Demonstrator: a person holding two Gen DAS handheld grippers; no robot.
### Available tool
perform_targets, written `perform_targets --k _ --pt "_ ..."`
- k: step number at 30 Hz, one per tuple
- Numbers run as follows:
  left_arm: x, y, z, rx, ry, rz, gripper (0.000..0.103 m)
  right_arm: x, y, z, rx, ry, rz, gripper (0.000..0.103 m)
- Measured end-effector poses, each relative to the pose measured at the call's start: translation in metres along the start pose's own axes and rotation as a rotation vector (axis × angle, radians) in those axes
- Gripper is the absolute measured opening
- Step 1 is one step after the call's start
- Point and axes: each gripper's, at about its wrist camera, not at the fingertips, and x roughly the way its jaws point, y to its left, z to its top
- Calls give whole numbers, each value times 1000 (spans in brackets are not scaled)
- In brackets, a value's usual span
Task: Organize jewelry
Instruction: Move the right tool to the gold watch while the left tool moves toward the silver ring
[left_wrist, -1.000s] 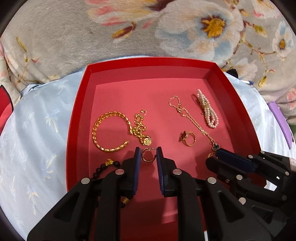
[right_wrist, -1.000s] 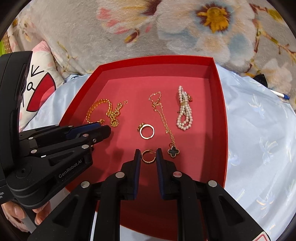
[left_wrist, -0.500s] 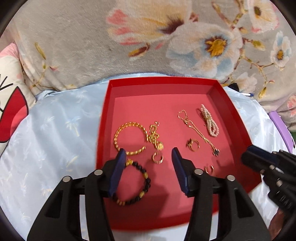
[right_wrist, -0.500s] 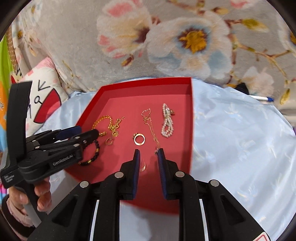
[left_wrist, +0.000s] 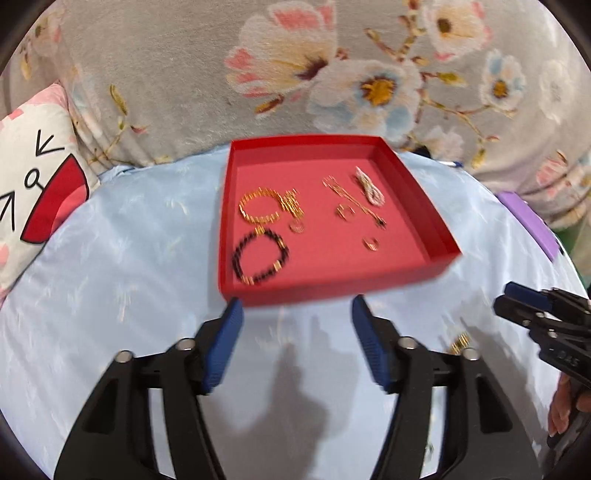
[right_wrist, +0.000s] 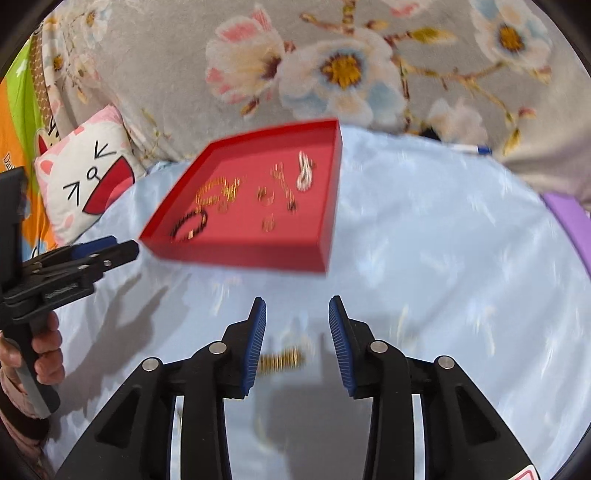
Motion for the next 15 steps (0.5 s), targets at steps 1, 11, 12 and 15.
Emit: perform_targets --k 1,11,12,15 --pt "-3 -2 -6 4 0 -2 66 0 0 -7 3 11 2 35" --pt "-12 -20 -79 32 98 -39 66 9 28 -53 12 109 91 35" --pt "-11 -20 -85 32 107 -44 66 12 31 -55 13 117 97 35" --pt "-12 -19 -97 24 126 -51 66 23 40 -58 17 139 100 35"
